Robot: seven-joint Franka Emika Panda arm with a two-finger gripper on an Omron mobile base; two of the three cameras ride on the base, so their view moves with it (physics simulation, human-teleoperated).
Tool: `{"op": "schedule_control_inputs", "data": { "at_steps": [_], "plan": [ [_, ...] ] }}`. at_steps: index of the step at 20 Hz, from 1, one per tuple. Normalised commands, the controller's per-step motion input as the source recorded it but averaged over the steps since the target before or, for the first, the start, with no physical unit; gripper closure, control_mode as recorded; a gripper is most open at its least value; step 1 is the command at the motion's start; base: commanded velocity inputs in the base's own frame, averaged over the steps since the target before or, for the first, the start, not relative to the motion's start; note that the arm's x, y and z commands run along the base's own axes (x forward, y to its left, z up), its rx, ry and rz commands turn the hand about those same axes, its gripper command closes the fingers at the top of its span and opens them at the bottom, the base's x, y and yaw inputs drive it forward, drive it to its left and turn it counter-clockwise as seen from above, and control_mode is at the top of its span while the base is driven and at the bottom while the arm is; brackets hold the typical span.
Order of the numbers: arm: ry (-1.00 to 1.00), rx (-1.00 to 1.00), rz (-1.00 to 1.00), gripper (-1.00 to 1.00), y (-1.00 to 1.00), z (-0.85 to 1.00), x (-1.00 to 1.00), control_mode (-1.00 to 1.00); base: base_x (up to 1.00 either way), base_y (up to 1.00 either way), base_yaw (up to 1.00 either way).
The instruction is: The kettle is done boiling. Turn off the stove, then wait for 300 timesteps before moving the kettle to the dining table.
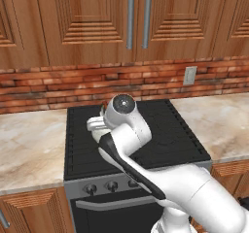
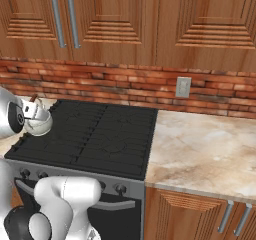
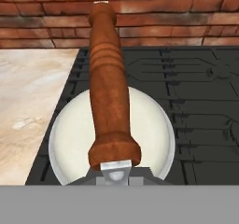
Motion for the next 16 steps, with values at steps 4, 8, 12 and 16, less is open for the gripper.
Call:
{"op": "schedule_control_inputs", "data": {
  "at_steps": [4,8,12,16],
  "plan": [
    [0.0,0.0,-0.03,1.0,-0.03,0.56,-0.28,-1.0,0.0,0.0,0.0],
    [0.02,0.0,-0.03,1.0,-0.13,0.55,-0.29,-1.0,0.0,0.0,0.0],
    [0.02,0.0,-0.04,1.0,-0.03,0.41,-0.07,-1.0,0.0,0.0,0.0],
    [0.02,0.0,-0.04,1.0,0.01,0.04,0.0,-1.0,0.0,0.0,0.0]
  ]
}}
